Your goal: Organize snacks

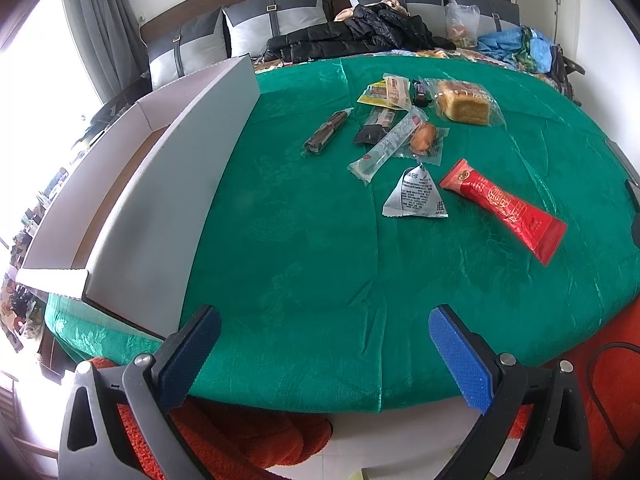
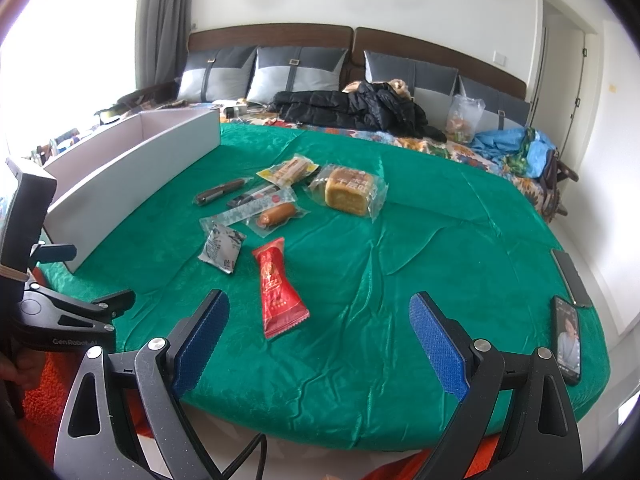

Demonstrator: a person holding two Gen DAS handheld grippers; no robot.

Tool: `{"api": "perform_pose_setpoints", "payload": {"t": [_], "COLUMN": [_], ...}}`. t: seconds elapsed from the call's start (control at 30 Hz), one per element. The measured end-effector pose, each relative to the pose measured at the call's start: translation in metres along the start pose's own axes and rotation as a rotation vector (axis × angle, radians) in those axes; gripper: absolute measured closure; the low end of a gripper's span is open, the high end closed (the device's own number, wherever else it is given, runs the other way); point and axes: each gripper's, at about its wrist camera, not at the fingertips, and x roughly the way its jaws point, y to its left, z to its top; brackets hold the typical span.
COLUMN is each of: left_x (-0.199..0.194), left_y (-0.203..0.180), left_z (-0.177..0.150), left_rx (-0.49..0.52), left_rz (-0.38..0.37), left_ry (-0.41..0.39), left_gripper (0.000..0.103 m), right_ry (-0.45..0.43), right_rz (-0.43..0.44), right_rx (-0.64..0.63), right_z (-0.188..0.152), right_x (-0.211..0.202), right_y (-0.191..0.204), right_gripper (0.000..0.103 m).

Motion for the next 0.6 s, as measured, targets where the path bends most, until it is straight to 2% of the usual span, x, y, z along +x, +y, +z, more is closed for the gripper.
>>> {"api": "perform_pose_setpoints", "payload": {"t": [0.6], "left_x": [0.0022], "left_y": [-0.0019], "left_z": [-0.0019], "left_rx": [0.012], "left_rz": [0.003], "left_ry": [0.011], "left_gripper": [0.000], "right_ry": [0.002], "right_rz": [0.002], "right_rx": [0.000], "right_z": [-0.0013], "right_x": [0.0008], "right_y": [0.0004], "right_gripper": [0.009]}}
